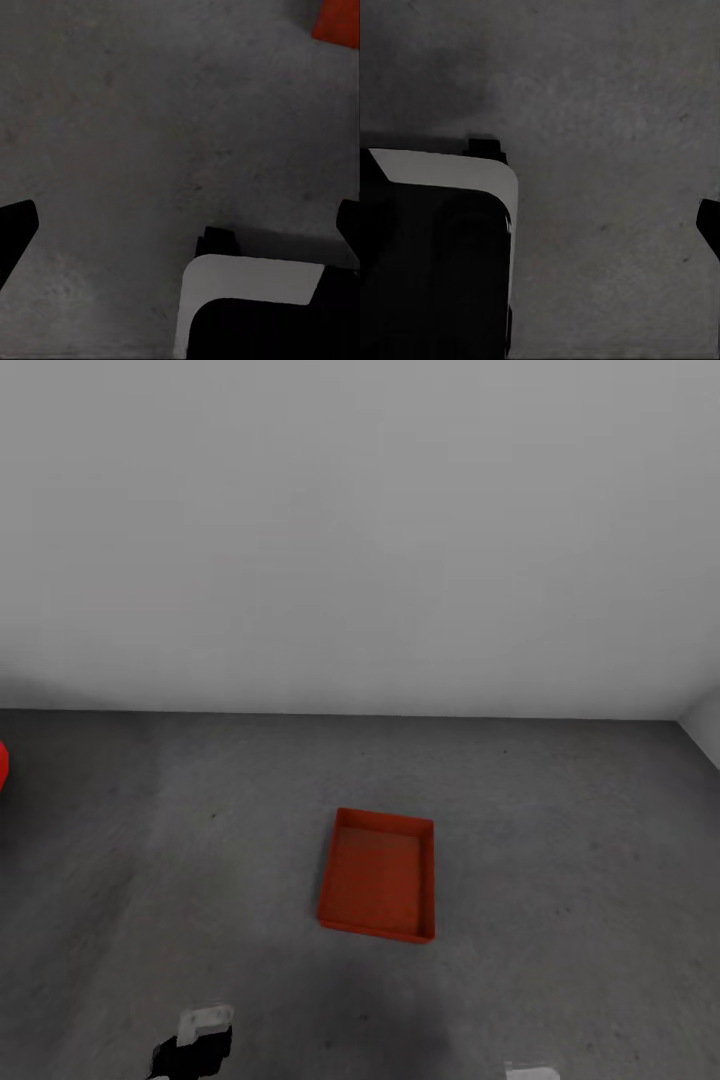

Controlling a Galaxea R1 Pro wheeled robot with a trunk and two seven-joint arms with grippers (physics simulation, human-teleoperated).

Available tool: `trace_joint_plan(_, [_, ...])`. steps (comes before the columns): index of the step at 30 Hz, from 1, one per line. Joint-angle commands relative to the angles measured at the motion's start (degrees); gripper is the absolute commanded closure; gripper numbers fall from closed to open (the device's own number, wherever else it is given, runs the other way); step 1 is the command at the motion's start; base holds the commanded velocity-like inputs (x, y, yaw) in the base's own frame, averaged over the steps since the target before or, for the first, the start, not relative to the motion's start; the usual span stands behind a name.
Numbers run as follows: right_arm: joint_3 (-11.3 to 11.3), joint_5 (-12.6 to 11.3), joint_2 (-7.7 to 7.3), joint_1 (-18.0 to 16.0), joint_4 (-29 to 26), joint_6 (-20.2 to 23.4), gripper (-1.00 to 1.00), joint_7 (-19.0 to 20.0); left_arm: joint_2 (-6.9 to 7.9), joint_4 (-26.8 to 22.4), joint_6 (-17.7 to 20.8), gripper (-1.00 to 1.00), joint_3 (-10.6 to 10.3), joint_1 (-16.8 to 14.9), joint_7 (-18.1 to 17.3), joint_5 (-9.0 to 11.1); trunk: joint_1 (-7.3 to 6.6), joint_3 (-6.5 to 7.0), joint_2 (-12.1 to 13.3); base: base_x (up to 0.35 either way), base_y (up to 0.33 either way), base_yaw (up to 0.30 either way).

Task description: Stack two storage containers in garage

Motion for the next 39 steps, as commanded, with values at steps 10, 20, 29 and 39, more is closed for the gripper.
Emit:
trace_joint_plan(10, [0.5,-0.5,0.51,6.1,0.2,3.9,-1.0,0.1,-0.92,0.0,14.0,-1.0,-0.2,4.5,-3.2,8.4,0.02,-0.05,-0.1,0.0,0.0,0.0])
trace_joint_plan(20, [0.5,-0.6,0.57,6.6,0.2,4.0,-1.0,0.9,-0.9,0.0,14.7,-1.0,-0.2,6.0,-3.2,11.3,0.02,-0.05,-0.1,0.0,0.0,0.0])
trace_joint_plan(29, [0.3,-0.9,0.56,13.9,0.2,3.9,-1.0,7.2,-0.8,-0.1,14.0,-1.0,-0.4,12.5,-3.1,10.7,0.02,0.55,-0.1,0.0,0.0,0.0])
trace_joint_plan(39, [0.4,-0.4,0.68,14.1,0.2,4.0,-1.0,8.0,-0.76,-0.1,14.0,-1.0,-0.4,12.9,-3.2,10.7,0.02,1.47,-0.1,0.0,0.0,0.0])
